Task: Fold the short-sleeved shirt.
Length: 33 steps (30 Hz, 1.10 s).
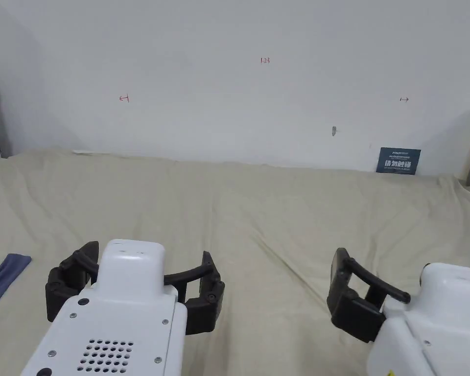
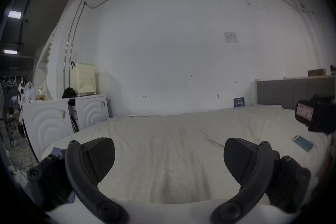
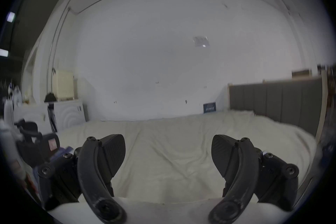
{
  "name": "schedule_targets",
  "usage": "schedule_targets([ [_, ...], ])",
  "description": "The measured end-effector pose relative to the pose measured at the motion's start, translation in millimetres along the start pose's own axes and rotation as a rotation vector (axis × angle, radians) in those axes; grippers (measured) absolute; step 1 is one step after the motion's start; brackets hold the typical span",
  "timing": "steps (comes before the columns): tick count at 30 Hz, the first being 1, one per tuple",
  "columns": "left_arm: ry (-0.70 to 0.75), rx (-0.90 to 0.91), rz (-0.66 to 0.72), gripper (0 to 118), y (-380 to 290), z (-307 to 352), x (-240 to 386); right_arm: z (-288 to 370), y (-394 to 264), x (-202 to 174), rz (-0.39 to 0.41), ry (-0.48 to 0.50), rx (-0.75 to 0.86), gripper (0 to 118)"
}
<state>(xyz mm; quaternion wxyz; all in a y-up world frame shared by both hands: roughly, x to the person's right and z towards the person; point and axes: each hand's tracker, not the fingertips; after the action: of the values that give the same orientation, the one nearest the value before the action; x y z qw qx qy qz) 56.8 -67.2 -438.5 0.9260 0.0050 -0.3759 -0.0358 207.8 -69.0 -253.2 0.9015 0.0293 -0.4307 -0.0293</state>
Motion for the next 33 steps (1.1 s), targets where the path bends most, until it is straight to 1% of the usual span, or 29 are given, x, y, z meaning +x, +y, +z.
schedule_targets([
  [1, -0.001, 0.002, -0.002, 118, 1, 0, 0, 1, 0, -6, 0.026, -0.006, 0.012, 99],
  [2, 0.006, 0.002, -0.001, 118, 2, -1, -1, 2, 0, -8, 0.034, -0.005, 0.016, 99],
  [5, 0.013, 0.001, -0.015, 118, 3, -1, -2, 1, 0, -10, 0.015, 0.024, -0.003, 99],
  [6, 0.009, -0.004, -0.015, 118, 3, -2, -3, 0, 0, -11, 0.012, 0.020, -0.006, 99],
  [7, 0.002, -0.013, -0.009, 117, 3, -2, -5, 0, -1, -14, 0.016, 0.000, -0.010, 99],
  [8, -0.014, -0.017, 0.007, 116, 3, -2, -7, 1, -2, -16, 0.041, -0.045, -0.005, 99],
  [9, -0.036, -0.026, 0.019, 116, 2, -3, -8, 1, -2, -15, 0.058, -0.045, 0.002, 98],
  [10, -0.034, -0.036, 0.023, 115, 2, -3, -7, 2, -1, -14, 0.062, -0.035, 0.002, 95],
  [11, -0.032, -0.038, 0.021, 114, 2, -4, -7, 3, -1, -14, 0.066, -0.032, 0.014, 86],
  [12, -0.033, -0.039, 0.021, 104, 1, -4, -8, 4, 1, -13, 0.059, -0.046, 0.019, 60],
  [13, -0.026, -0.035, 0.021, 85, 0, -3, -8, 3, 1, -12, 0.052, -0.049, 0.019, 30],
  [14, -0.014, -0.028, 0.020, 58, 0, -3, -7, 1, 2, -12, 0.045, -0.062, 0.017, 4],
  [15, 0.004, -0.029, 0.014, 22, 0, -4, -6, 2, 2, -11, 0.036, -0.070, 0.017, 0],
  [16, 0.019, -0.035, 0.000, 14, 0, -6, -7, 2, 2, -8, 0.029, -0.052, 0.017, 0],
  [17, 0.023, -0.033, -0.016, 14, -1, -6, -6, 2, 4, -3, 0.024, -0.039, 0.011, 0],
  [19, -0.013, -0.041, -0.011, 2, 0, -7, -9, 2, 4, -5, 0.032, -0.047, 0.010, 0],
  [20, -0.012, -0.046, 0.000, 1, 0, -8, -9, 3, 3, -5, 0.043, -0.068, 0.022, 0],
  [22, -0.018, -0.048, 0.011, 0, -2, -8, -9, 2, 4, -4, 0.066, -0.060, 0.008, 0],
  [26, -0.022, -0.056, 0.014, 0, -1, -10, -8, 2, 3, -6, 0.078, -0.056, 0.001, 0],
  [33, -0.021, -0.051, 0.008, 0, 3, -10, -9, -1, 3, -6, 0.065, -0.049, -0.016, 0],
])
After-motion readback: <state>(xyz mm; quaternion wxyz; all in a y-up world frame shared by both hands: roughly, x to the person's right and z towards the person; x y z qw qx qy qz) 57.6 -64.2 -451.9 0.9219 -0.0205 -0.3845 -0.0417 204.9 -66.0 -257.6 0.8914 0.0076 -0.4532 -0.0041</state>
